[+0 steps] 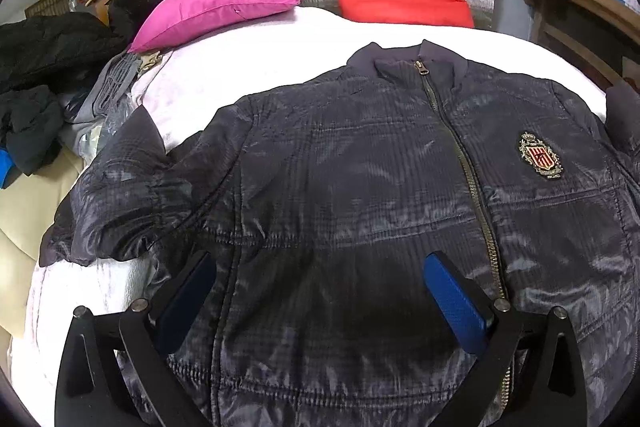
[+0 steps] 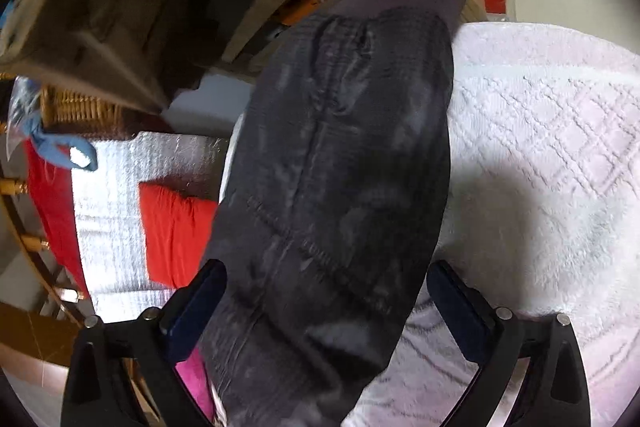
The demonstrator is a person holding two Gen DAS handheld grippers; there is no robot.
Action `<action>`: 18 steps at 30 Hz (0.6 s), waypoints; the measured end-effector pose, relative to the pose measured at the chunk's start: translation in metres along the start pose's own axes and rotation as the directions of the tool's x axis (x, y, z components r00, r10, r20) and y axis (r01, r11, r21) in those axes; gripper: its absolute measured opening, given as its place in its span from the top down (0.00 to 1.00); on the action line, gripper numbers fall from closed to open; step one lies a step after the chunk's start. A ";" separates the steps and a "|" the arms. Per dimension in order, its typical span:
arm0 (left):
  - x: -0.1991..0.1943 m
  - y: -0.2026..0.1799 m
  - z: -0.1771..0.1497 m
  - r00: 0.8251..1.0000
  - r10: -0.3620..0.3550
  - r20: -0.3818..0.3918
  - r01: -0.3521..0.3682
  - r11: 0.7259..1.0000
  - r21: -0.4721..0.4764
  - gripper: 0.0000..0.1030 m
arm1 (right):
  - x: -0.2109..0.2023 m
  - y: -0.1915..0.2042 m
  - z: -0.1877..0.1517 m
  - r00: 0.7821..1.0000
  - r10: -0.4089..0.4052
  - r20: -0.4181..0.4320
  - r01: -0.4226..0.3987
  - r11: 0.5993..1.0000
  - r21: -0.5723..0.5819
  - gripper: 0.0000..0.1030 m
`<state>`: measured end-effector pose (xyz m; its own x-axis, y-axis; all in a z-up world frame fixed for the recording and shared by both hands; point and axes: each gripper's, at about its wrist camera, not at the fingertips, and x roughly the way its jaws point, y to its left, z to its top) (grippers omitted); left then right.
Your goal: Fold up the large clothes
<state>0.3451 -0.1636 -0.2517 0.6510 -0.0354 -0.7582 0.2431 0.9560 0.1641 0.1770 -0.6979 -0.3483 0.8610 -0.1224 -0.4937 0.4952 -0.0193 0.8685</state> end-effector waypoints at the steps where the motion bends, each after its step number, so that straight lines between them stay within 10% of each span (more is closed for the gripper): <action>1: 0.002 0.000 0.001 1.000 -0.001 -0.002 0.001 1.000 -0.001 0.00 | 0.001 0.004 0.001 1.000 0.009 0.019 -0.009 1.000 -0.015 0.16; 5: 0.004 -0.002 0.003 1.000 -0.002 -0.003 0.002 1.000 0.001 0.00 | 0.021 0.012 0.002 1.000 -0.015 -0.018 0.013 0.998 -0.064 0.68; 10: -0.001 0.000 0.004 1.000 0.005 0.021 -0.005 1.000 -0.003 0.00 | 0.020 0.040 -0.010 0.997 -0.066 0.041 0.072 0.981 -0.178 0.81; 18: -0.012 0.009 0.010 0.999 -0.008 0.053 0.010 0.999 -0.044 0.00 | -0.011 0.131 -0.083 0.995 0.091 0.031 -0.069 0.901 -0.429 0.81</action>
<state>0.3464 -0.1574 -0.2350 0.6863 -0.0581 -0.7250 0.2177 0.9675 0.1286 0.2418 -0.6162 -0.2324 0.8985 -0.1546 -0.4108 0.4363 0.4169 0.7974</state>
